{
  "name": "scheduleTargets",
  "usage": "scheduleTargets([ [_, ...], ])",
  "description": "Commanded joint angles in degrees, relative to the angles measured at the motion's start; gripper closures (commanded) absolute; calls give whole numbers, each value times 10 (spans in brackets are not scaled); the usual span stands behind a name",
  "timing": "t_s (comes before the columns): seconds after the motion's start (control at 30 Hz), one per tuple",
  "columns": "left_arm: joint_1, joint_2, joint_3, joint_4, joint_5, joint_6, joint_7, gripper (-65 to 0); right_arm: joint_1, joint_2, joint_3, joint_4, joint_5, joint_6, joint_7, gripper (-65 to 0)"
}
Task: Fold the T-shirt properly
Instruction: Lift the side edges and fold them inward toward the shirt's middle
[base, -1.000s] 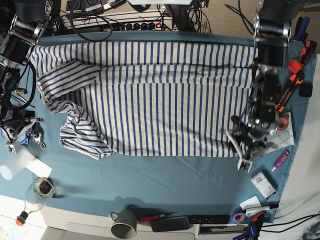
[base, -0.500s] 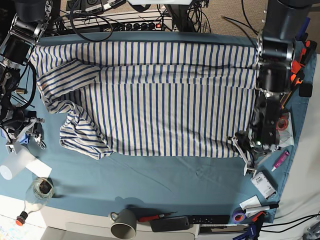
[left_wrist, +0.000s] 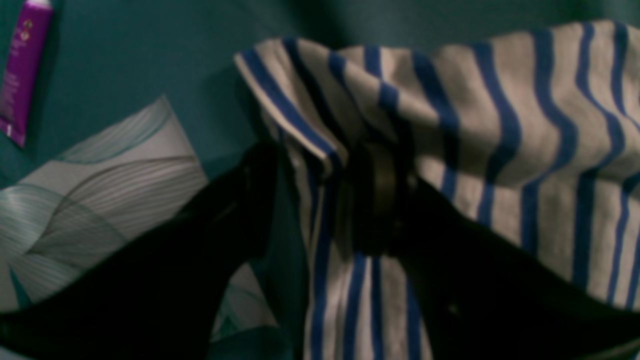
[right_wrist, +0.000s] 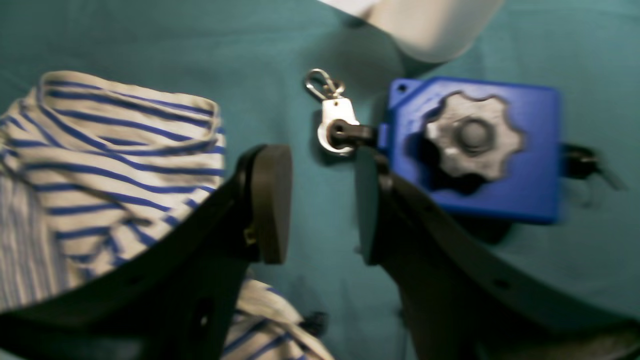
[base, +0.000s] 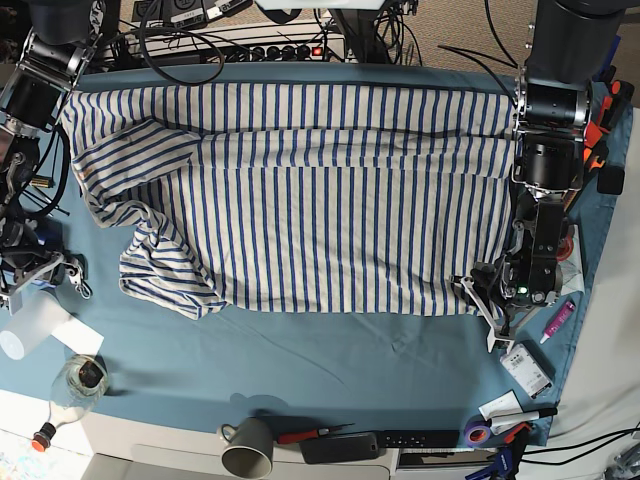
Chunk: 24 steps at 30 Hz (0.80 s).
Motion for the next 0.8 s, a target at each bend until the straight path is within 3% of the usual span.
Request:
scheduleTargets([
  [0.0,-8,2,2,2,-15,-11,24,-271,15,13,4,-9,12,11,11,-223],
  [0.27,-8,3,2,2,-17,-11,29,-271,65,-2,4,-186,94,68,7,-223],
  [0.4,-8,3,2,2,-19,-11,30,-271,76,-27,4,-219,104,99,-8,-223],
  [0.77,-8,3,2,2,-23,-11,33,-270,75,-97,4,-221,38,83,28,-221],
])
